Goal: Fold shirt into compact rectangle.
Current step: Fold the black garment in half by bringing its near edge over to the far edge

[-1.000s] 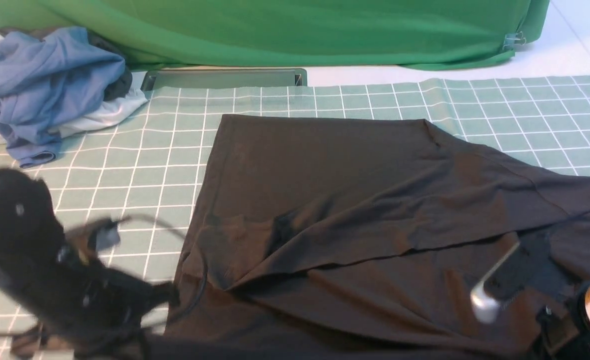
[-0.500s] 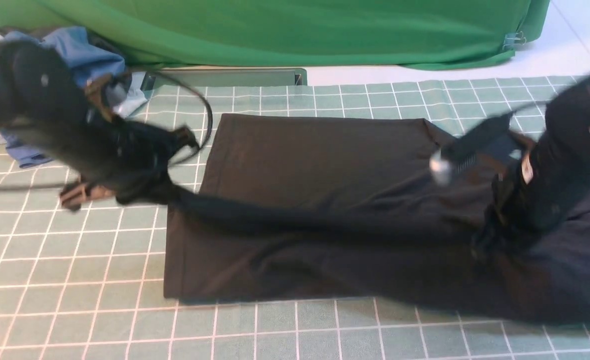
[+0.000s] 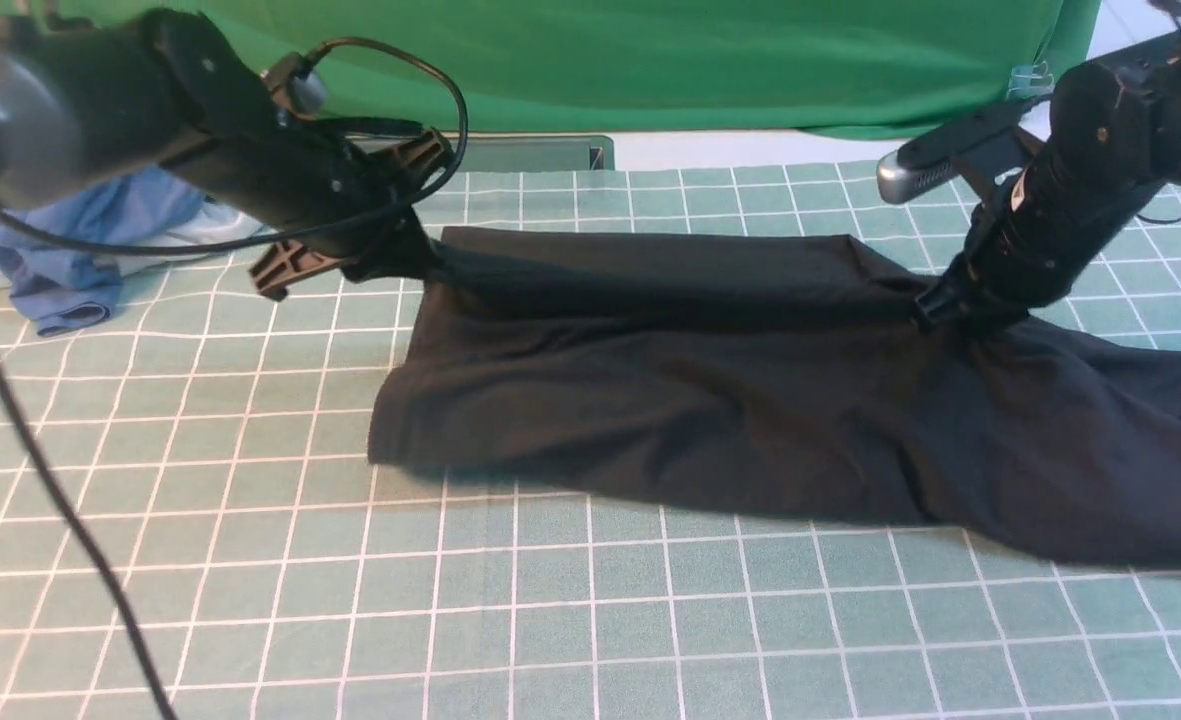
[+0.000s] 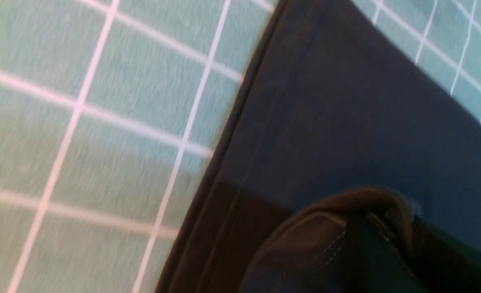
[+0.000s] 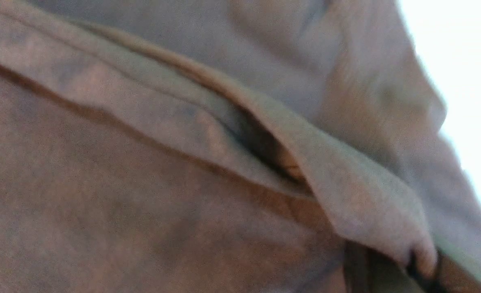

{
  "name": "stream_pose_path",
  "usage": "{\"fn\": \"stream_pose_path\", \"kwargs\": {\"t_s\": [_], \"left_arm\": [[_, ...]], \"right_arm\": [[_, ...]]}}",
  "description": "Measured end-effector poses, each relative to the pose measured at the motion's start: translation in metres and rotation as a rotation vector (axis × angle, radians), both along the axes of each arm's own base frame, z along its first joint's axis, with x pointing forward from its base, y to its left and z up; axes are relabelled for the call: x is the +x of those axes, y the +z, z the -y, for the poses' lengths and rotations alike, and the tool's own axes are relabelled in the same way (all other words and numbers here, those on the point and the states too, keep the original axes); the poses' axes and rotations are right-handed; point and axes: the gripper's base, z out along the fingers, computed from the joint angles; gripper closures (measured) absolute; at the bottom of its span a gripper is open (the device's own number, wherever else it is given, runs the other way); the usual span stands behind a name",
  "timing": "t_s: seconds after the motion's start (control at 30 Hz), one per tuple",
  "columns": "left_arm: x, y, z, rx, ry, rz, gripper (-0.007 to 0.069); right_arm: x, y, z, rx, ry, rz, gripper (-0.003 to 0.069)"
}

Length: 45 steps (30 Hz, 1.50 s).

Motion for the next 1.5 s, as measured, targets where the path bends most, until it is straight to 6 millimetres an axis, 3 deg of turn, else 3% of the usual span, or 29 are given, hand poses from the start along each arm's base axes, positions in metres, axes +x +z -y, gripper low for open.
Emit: {"fn": "stream_pose_path", "kwargs": {"t_s": [0.3,0.6,0.8,0.87,0.97,1.03,1.17,1.23,1.3,1.33,1.4,1.43,1.5], "left_arm": [[0.023,-0.023,-0.002,0.022,0.051,0.104,0.0596],[0.042,-0.027,-0.009,0.042,0.149,0.289,0.0592],[0.043,-0.03,-0.009,0.044,0.154,0.294,0.0489],[0.044,-0.025,-0.008,0.038,0.146,0.287,0.0371],[0.044,-0.016,-0.008,0.036,0.122,0.272,0.0275],[0.041,0.008,-0.008,0.04,0.069,0.258,0.0182],[0.03,0.05,-0.007,0.026,-0.017,0.199,0.0125],[0.025,0.057,-0.005,0.021,-0.047,0.162,0.0131],[0.016,0.053,0.002,0.0,-0.105,0.051,0.0218],[0.016,0.05,0.003,-0.002,-0.108,0.041,0.0228],[0.018,0.031,0.008,-0.007,-0.134,-0.03,0.0354],[0.021,0.018,0.011,-0.004,-0.151,-0.05,0.0442],[0.026,0.002,0.013,-0.005,-0.165,-0.068,0.0524]], "right_arm": [[0.022,-0.017,0.005,0.034,0.006,0.132,0.0529],[0.03,-0.026,0.003,0.051,0.016,0.187,0.0437],[0.031,-0.028,0.004,0.055,0.004,0.185,0.0407],[0.032,-0.022,0.004,0.066,-0.012,0.199,0.0388],[0.033,-0.01,0.004,0.069,-0.017,0.22,0.0349],[0.034,0.013,0.005,0.072,-0.021,0.256,0.0298],[0.032,0.056,0.008,0.065,-0.043,0.274,0.0289],[0.03,0.068,0.009,0.062,-0.052,0.266,0.0319],[0.021,0.087,0.01,0.063,-0.076,0.217,0.0465],[0.02,0.087,0.011,0.064,-0.078,0.212,0.0477],[0.014,0.09,0.011,0.073,-0.094,0.151,0.058],[0.01,0.088,0.011,0.072,-0.104,0.102,0.0608],[0.005,0.086,0.011,0.065,-0.113,0.047,0.062]]}}
